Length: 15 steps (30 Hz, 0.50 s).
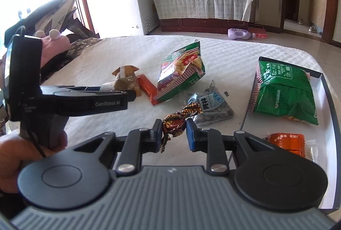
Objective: Organize snacks
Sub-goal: 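Carry the cake packet with the left tool while the right tool carries the chocolate to the box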
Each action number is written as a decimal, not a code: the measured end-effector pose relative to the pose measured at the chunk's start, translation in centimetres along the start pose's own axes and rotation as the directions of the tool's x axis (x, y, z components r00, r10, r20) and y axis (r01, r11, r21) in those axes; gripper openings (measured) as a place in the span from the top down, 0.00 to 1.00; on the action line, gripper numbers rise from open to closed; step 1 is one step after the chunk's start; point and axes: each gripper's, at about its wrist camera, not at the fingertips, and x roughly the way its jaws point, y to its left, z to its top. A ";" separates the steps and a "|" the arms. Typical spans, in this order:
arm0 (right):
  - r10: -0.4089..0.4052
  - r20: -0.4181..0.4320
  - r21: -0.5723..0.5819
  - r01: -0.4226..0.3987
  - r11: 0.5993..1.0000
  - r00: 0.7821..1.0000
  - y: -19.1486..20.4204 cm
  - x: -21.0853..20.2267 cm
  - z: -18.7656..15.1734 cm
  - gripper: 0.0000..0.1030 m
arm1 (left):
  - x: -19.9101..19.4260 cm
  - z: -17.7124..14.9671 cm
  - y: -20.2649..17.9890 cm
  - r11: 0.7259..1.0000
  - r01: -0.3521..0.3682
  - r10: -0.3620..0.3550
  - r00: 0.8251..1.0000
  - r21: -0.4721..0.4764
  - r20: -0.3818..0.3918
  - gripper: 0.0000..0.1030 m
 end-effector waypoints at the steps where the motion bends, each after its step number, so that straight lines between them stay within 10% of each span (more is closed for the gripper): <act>1: -0.002 0.006 0.003 0.002 1.000 1.000 -0.2 -0.2 0.0 0.74 | 0.0 0.0 -0.2 1.000 0.004 -0.004 1.000 0.003 0.001 0.41; 15: -0.028 0.046 0.036 0.027 0.999 0.999 -2.3 -2.3 -0.2 0.74 | 0.0 0.2 -3.4 0.998 0.055 -0.055 0.998 0.036 0.008 0.41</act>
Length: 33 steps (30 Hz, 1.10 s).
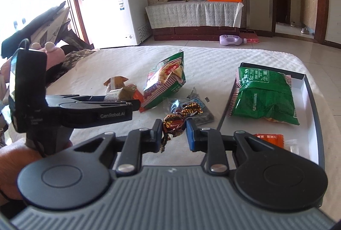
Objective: Organize snacks
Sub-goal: 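Carry the cake packet with the left tool while the right tool carries the chocolate to the box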
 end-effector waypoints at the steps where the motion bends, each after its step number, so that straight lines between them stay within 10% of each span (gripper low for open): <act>1: -0.003 0.002 0.003 0.003 1.000 1.000 -0.2 -0.2 -0.1 0.74 | 0.0 0.0 -0.3 1.000 0.005 -0.005 1.000 0.003 0.001 0.41; 33: -0.192 0.049 0.166 0.182 0.969 0.980 -8.1 -3.5 -1.3 0.74 | 1.5 -1.4 -10.5 0.983 0.140 -0.137 0.990 0.123 -0.029 0.41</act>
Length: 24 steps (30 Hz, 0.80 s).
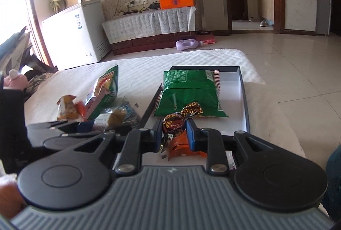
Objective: Organize snacks
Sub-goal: 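Carry the cake packet with the left tool while the right tool carries the chocolate to the box, then lower the cake packet into the box and open the left tool while the right tool releases the chocolate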
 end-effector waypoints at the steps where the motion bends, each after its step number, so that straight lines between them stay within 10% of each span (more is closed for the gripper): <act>1: 0.003 0.000 0.009 -0.003 1.000 1.000 -0.2 0.1 0.1 0.74 | 0.1 0.0 -0.2 1.000 -0.007 0.007 1.000 0.009 0.003 0.41; 24: 0.009 0.016 0.050 -0.010 0.999 1.000 -1.1 0.5 0.9 0.73 | 0.8 -0.7 -6.4 0.981 0.148 -0.153 0.987 0.127 0.037 0.41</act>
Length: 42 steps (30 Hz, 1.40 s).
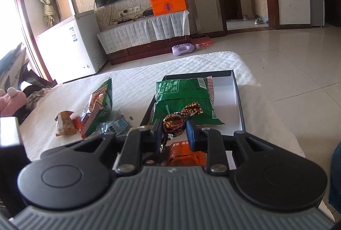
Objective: Organize snacks
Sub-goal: 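Lower the cake packet into the box and open the left tool while the right tool releases the chocolate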
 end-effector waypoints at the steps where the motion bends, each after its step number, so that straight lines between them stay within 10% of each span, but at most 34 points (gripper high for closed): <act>1: 0.001 -0.004 -0.003 -0.001 1.000 1.000 0.0 0.0 -0.1 0.73 | 0.2 -0.1 -0.2 1.000 0.007 -0.007 1.000 -0.002 -0.001 0.41; 16: -0.002 -0.031 -0.005 0.002 1.000 1.000 -0.3 1.1 0.0 0.73 | 2.1 -1.0 -0.4 0.999 0.048 -0.048 0.998 0.016 -0.028 0.39; 32: 0.013 -0.091 -0.015 -0.014 1.000 0.996 -0.7 3.3 -0.2 0.73 | 0.6 -1.5 -0.6 0.992 0.104 -0.104 0.995 0.067 -0.010 0.08; 42: 0.005 -0.119 -0.024 -0.008 1.000 0.993 -1.1 5.1 0.3 0.73 | 0.5 -1.7 -0.3 0.992 0.104 -0.104 0.995 0.077 -0.006 0.06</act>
